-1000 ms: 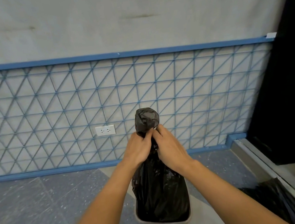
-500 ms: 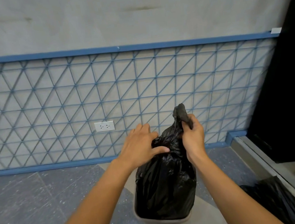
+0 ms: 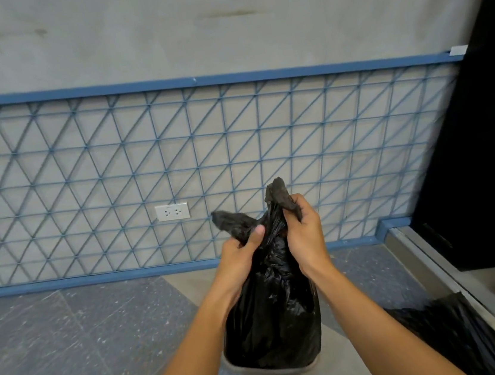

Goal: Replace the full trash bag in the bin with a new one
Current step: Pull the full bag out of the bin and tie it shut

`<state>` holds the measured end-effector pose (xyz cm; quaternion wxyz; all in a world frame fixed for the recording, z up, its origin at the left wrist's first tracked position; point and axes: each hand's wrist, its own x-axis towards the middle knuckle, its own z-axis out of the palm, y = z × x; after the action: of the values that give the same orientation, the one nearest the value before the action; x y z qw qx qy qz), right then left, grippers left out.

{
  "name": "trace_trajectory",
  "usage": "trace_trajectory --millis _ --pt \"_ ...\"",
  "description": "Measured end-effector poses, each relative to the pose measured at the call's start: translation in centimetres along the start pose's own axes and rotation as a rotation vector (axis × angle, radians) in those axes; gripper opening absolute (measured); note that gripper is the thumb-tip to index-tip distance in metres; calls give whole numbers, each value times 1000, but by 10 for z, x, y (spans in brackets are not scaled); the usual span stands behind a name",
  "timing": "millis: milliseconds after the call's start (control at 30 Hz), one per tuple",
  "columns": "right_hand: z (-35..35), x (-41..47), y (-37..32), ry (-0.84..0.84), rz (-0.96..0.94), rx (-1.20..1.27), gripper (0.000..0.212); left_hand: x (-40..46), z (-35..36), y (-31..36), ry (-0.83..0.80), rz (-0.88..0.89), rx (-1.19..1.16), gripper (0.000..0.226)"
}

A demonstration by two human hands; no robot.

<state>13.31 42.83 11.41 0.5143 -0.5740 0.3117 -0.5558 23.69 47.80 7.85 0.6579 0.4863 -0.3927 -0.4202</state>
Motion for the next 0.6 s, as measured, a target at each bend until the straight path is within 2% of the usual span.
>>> trace_trajectory --millis 33,100,200,233,267,333,400,467,533,600 --pt "-1 0 0 -11 10 -14 24 4 5 4 113 67 136 30" --pt "-5 3 0 79 73 -22 20 7 10 9 236 191 298 21" --pt "-21 9 3 339 249 122 11 6 11 9 311 237 294 16" --pt "-28 7 3 428 261 187 15 6 10 8 339 232 280 16" --pt "-34 2 5 504 222 197 22 8 8 7 362 216 264 17" --pt "-40 -20 9 557 -10 6 34 11 5 6 401 182 256 25" --pt "-32 -51 13 380 -345 -352 44 14 5 3 423 170 263 28" --pt "-20 -70 27 76 -567 -767 70 14 8 3 409 180 265 20" --pt "-10 -64 41 -83 -640 -1084 96 11 14 3 347 201 262 16" --pt "-2 -47 44 -123 -543 -1228 104 7 17 1 269 207 255 17"
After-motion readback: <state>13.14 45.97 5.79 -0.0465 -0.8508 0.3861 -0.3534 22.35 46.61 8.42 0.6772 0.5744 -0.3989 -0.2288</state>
